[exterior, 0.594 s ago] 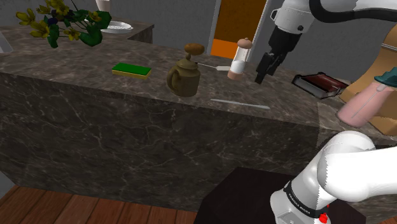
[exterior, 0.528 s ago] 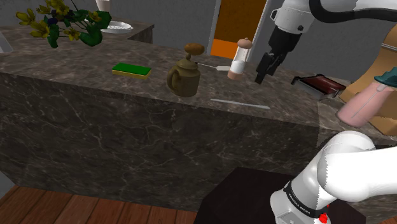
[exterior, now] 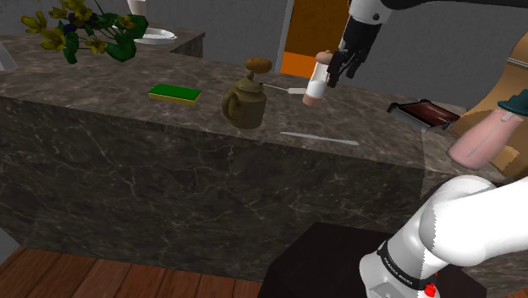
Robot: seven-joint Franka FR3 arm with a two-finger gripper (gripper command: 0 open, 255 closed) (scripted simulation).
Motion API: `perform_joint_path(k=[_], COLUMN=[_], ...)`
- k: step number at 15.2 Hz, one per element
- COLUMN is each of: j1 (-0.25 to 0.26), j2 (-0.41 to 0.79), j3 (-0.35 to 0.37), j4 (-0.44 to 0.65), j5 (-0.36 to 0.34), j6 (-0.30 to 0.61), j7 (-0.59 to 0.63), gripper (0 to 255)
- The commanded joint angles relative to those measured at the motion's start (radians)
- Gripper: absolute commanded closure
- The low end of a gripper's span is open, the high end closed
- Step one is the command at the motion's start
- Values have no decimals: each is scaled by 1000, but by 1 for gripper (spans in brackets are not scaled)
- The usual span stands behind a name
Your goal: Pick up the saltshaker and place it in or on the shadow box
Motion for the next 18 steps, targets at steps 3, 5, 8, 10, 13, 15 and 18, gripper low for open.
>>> perform_joint_path(k=[3,5,8,10,13,15,18], j1=[-27,-39,-56,-66,-69,-71,-75], j2=[124,187,283,348,348,347,348], j3=[-8,-12,-19,-24,-29,-33,-40], j4=[132,205,324,410,384,358,312], j5=[-41,-61,-88,-106,-107,-108,-111], j6=[11,11,4,-7,20,47,94], j7=[6,8,9,9,10,11,13], gripper=[0,0,0,0,0,0,0])
